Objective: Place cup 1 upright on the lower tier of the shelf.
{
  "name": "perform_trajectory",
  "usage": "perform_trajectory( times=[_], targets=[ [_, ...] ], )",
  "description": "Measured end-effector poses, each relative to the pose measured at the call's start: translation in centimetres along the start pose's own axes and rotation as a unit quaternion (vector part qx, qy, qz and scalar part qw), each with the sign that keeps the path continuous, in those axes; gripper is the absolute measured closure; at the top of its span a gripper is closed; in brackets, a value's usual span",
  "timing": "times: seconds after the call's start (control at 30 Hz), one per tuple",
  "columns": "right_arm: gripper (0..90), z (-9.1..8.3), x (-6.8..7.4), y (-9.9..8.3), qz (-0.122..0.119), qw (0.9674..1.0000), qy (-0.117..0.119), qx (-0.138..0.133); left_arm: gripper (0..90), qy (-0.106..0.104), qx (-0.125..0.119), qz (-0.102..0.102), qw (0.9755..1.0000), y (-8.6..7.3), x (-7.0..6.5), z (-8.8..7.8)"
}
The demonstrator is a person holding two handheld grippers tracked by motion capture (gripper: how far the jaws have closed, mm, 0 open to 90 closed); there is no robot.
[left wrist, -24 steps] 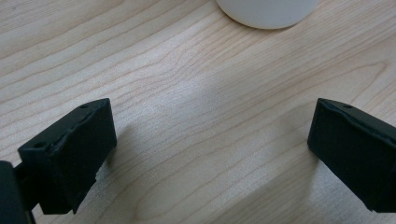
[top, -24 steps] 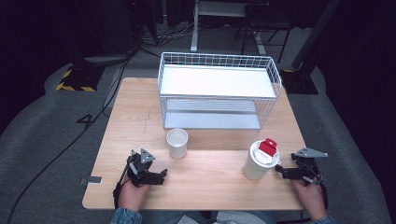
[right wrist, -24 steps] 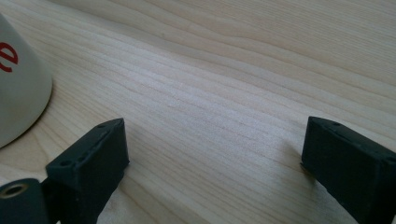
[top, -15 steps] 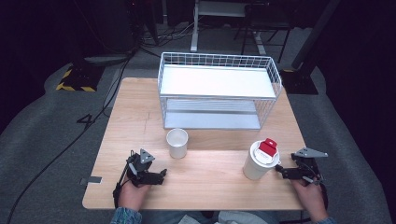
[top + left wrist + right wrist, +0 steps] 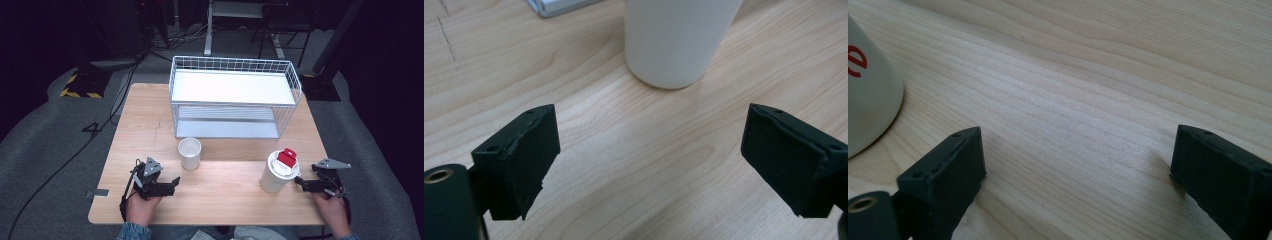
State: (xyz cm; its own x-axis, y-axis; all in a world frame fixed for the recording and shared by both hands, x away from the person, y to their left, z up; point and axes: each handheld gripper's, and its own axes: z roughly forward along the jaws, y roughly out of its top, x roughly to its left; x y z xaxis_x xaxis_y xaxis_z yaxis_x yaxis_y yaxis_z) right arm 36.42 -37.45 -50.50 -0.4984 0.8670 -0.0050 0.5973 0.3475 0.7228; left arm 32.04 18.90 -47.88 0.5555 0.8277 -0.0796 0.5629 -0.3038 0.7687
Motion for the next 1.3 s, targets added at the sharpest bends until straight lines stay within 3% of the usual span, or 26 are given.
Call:
perform_trajectory(
  times=[0.2, 0.5, 0.7, 0.93, 1.3],
  targets=[
    [7.7, 0.0, 0.0, 0.0, 0.0, 1.0, 0.0, 0.0, 9.3, -0.012, -0.042, 0.003, 0.999, 0.4, -0.2, -0.3],
    [7.8, 0.0, 0.0, 0.0, 0.001, 1.0, -0.002, -0.001, 9.0, -0.033, -0.1, 0.015, 0.9943, 1.3, -1.0, 0.0],
    [7.8, 0.0, 0.0, 0.0, 0.001, 1.0, -0.002, -0.001, 8.3, -0.051, -0.113, 0.007, 0.9923, 1.8, -1.0, 1.6],
    [7.8, 0.0, 0.0, 0.0, 0.001, 1.0, -0.002, -0.001, 7.2, -0.046, -0.123, 0.007, 0.9912, 2.2, -1.1, 2.8],
    [7.8, 0.0, 0.0, 0.0, 0.001, 1.0, -0.002, -0.001, 7.3, -0.052, -0.13, -0.012, 0.9901, 2.5, -0.7, 5.4]
  ],
)
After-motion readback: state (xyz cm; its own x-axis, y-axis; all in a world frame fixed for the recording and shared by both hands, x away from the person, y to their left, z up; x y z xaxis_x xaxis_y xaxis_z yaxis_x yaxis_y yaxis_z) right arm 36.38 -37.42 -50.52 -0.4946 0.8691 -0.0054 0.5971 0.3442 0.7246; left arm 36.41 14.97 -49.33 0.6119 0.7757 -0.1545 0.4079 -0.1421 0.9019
